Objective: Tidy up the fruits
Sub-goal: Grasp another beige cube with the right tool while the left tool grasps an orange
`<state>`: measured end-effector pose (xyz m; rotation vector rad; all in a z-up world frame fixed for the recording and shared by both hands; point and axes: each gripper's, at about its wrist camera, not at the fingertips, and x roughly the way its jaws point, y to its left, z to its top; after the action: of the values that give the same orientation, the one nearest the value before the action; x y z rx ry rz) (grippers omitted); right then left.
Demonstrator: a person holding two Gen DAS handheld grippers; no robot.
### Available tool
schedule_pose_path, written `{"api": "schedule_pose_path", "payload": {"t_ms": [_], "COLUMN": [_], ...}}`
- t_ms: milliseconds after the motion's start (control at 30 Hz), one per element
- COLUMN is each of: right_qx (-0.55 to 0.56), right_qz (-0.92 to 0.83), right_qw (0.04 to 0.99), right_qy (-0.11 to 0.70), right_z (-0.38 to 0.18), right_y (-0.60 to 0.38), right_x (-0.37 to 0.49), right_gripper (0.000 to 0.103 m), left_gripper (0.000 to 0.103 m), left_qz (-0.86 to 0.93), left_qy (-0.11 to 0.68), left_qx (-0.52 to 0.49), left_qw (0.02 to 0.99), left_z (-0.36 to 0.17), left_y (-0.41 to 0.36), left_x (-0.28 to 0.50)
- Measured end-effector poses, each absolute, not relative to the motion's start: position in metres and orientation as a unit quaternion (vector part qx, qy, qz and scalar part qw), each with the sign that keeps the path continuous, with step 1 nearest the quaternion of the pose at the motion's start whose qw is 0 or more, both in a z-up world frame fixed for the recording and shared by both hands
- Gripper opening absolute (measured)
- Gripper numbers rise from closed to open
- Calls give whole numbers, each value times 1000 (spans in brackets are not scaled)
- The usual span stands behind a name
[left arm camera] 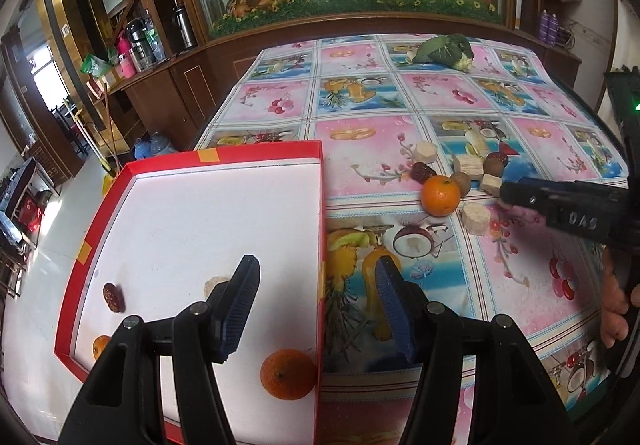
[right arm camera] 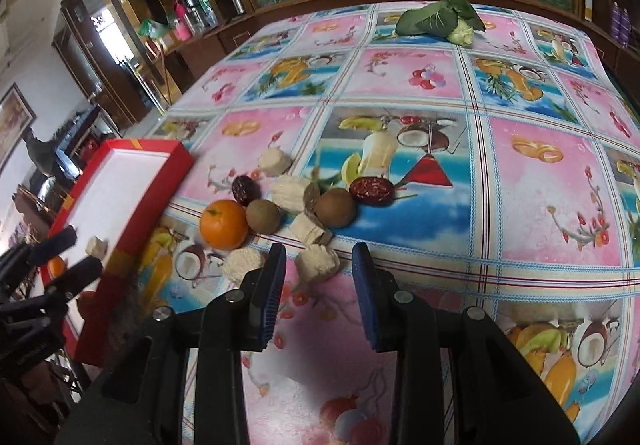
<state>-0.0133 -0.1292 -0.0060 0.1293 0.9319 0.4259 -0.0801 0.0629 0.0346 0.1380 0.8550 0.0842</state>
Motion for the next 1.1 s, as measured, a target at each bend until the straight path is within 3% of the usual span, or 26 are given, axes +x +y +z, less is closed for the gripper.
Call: {"api": "schedule_pose_path", "payload": {"t_ms": [167, 267, 767, 1100], "right_qx": [39, 18, 136, 156], "right_qz": [189, 182, 115, 116], "right_qw": [875, 881, 876, 875], "right_qy": [443, 437, 447, 443], "right_z": [-11, -11, -6, -3], "right_y": [-122, -118, -170, -177], "right_x": [-12, -13, 1, 1], "right_gripper": [34, 24, 24, 24], "left_gripper": [60, 60, 60, 60], "left_qz": [31, 26, -26, -51], "left_qy": [411, 414, 447, 471], "left_qx": [75, 79, 90, 64], "left_qw": [908, 906, 890, 878], "left_z": [35, 34, 19, 6], "left_y": [53, 47, 7, -2], "left_x": [-74, -68, -22, -1]}}
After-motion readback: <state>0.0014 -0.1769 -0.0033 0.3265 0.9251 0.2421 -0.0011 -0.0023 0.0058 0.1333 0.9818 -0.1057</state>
